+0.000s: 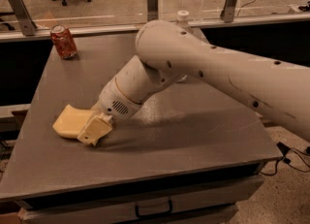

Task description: Pick sponge

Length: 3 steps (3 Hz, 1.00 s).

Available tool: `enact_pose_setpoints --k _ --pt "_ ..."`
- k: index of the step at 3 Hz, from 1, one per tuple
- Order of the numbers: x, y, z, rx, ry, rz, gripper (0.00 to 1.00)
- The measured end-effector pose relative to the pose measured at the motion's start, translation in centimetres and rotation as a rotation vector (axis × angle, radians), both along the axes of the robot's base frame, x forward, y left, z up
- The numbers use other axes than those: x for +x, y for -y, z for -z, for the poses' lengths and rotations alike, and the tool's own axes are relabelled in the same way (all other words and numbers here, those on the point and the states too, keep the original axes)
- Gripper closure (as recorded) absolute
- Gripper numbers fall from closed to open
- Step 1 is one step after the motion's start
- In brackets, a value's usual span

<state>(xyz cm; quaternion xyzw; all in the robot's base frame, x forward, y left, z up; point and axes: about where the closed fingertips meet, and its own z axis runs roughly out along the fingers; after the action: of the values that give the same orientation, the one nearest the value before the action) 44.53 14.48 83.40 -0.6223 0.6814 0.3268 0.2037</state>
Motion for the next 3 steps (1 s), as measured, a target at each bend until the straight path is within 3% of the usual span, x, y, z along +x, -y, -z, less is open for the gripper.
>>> enact_pose_setpoints --k 1,2,3 --pt "0.0 0.0 0.0 0.000 0.000 0.000 0.87" --pt "2.7 2.6 -5.0 0.069 0.139 0.057 1.00" --pt "6.6 6.6 -10.9 0.211 0.299 0.139 1.00"
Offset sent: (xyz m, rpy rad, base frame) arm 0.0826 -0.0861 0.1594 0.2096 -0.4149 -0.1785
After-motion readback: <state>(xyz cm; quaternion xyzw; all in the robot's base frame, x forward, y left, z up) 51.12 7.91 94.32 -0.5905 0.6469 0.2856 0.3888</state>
